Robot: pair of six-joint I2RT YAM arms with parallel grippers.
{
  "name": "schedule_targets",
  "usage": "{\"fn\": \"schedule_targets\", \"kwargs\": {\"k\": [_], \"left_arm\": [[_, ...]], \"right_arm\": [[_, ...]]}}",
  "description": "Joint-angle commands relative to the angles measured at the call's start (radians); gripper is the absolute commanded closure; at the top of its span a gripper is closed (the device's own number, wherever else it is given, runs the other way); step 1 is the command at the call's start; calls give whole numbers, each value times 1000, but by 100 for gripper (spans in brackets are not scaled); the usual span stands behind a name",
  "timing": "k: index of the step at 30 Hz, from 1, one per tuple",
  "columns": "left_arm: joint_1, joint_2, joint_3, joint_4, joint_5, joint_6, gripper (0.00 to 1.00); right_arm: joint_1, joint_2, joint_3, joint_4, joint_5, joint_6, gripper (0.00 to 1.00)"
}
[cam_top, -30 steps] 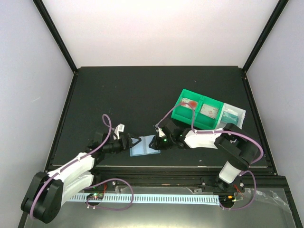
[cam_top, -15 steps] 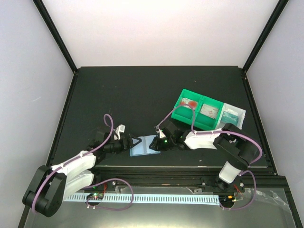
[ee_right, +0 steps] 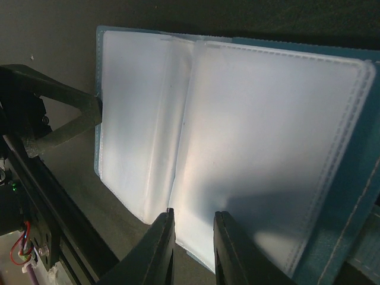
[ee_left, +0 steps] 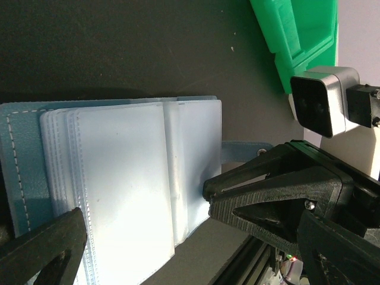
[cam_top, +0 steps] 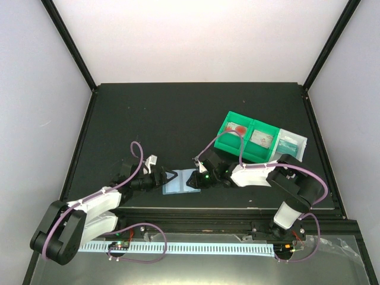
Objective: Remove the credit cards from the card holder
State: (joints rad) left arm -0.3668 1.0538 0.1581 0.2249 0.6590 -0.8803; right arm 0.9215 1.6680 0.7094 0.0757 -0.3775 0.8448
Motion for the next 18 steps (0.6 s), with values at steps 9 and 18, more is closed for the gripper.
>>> {"fn": "schedule_targets", "kwargs": {"k": [9, 18], "left_arm": [[-49, 89, 8, 123, 7, -55, 1], [-94, 106, 31, 166, 5, -88, 1]], "right_arm": [[7, 16, -11, 21, 3, 7, 79], [9, 29, -23, 38, 5, 14, 79]]}}
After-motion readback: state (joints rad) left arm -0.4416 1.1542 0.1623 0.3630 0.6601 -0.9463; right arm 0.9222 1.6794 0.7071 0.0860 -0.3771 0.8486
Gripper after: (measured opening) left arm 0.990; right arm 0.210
